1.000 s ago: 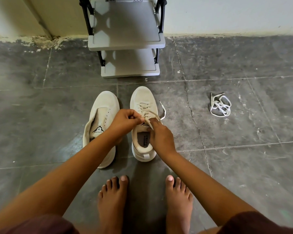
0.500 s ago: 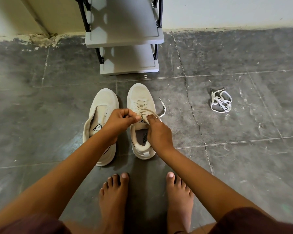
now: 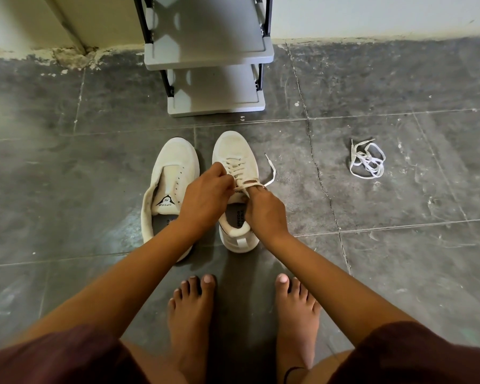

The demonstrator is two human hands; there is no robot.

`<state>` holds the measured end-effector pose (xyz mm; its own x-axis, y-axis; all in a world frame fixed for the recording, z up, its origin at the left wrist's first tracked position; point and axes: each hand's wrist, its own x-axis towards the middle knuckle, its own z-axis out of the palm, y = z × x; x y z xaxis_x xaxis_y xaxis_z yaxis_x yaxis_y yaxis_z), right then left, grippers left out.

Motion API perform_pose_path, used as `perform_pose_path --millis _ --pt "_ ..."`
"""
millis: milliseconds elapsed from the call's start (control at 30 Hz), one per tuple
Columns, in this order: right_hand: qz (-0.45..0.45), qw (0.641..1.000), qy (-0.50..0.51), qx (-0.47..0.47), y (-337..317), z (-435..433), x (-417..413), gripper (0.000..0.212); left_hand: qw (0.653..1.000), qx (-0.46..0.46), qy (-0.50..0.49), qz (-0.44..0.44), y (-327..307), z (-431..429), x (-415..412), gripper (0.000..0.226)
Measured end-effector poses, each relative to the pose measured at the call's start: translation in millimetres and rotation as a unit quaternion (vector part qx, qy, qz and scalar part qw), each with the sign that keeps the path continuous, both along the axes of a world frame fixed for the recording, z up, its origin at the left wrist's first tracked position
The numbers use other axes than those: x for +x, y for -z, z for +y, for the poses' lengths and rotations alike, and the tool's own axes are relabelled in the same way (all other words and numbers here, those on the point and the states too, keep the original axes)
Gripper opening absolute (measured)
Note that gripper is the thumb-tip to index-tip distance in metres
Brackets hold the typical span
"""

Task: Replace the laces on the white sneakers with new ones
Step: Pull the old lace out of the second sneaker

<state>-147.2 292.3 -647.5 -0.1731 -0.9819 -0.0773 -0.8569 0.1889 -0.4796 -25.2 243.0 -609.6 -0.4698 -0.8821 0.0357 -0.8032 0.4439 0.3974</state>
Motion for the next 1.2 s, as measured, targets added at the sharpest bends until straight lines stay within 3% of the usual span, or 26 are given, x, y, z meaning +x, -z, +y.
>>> perform_pose_path --millis 200,633,767,1100,1200 --pt "0.011 1.000 0.011 0.004 1 -1 2 0.030 0.992 0.065 -0.022 0.108 3 -4 2 0.012" --pt "0.021 1.000 0.019 0.007 0 -1 5 0.029 0.992 0.063 -0.003 0.111 3 -1 7 0.010" --pt "0.024 1.000 0.011 0.003 0 -1 4 0.034 0.987 0.035 -0.065 0.140 9 8 9 0.021" --pt "0.023 1.000 0.003 -0.003 0 0 2 0.037 0.928 0.155 -0.216 0.262 10 10 6 0.037" --pt "0.024 1.000 0.004 -0.003 0 -1 2 0.037 0.921 0.164 -0.234 0.264 10 8 5 0.036"
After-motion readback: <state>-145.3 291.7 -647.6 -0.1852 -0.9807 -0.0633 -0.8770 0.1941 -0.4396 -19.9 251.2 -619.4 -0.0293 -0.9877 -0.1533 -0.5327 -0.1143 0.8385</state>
